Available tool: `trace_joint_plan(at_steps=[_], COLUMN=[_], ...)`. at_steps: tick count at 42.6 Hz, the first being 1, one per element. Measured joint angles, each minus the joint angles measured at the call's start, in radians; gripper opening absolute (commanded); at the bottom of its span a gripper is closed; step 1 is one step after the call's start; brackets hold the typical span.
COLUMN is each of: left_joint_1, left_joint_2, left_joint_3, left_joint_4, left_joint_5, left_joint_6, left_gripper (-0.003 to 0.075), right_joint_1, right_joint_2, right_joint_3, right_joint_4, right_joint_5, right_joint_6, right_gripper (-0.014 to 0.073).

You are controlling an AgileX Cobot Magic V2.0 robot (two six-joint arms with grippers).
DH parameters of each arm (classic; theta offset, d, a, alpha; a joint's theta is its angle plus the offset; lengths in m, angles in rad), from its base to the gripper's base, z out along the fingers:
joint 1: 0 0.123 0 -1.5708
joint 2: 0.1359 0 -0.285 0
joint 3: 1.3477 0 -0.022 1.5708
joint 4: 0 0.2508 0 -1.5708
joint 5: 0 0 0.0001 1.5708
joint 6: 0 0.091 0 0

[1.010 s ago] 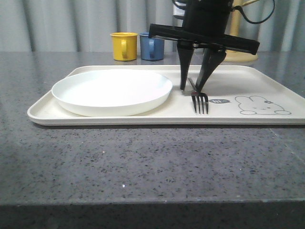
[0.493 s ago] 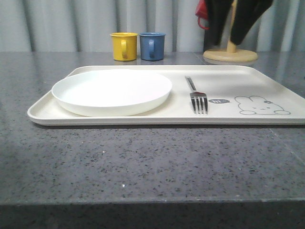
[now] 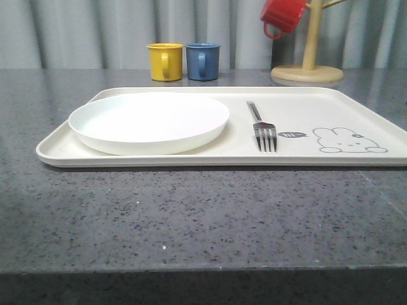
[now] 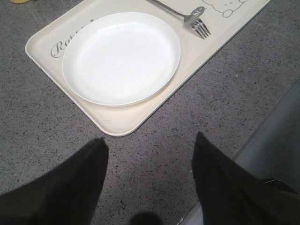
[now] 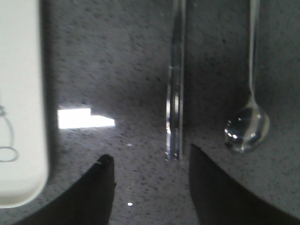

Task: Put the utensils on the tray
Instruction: 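Move the right gripper back and grasp the chopsticks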

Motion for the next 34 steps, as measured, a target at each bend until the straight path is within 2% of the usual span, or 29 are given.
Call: trace_joint_plan(at_steps=[7,23,25,28,30,34], left_joint_1=[0.0,0.0,0.0,0.0,0.0,0.0], left_joint_2=[0.0,0.0,0.0,0.0,0.0,0.0], left_joint_3=[0.0,0.0,0.0,0.0,0.0,0.0], left_joint_4=[0.0,0.0,0.0,0.0,0.0,0.0], left_joint_5=[0.0,0.0,0.0,0.0,0.0,0.0], left_joint_6=[0.0,0.0,0.0,0.0,0.0,0.0], left_gripper=[0.0398,0.0398,0.0398,0.0398,0.0398,0.0398], right_joint_1=[-0.055,-0.058,-0.058,-0.058,-0.06,-0.062], right_joint_2=[0.01,0.142,0.151,0.157,0.157,0.157], right_joint_3=[0.055,0.06,0.06,0.06,0.06,0.06], right_joint_4=[0.001,0.012,0.018,0.021,0.021,0.019], right_joint_5=[-0.035,-0.089,-0.094,-0.096,-0.096,-0.103], right_joint_6=[-0.014,-0.044,-0.05,-0.054,-0.056,-0.06], right_gripper=[0.0404,0.0395,0.037,0.0286,0.0201,0.0083])
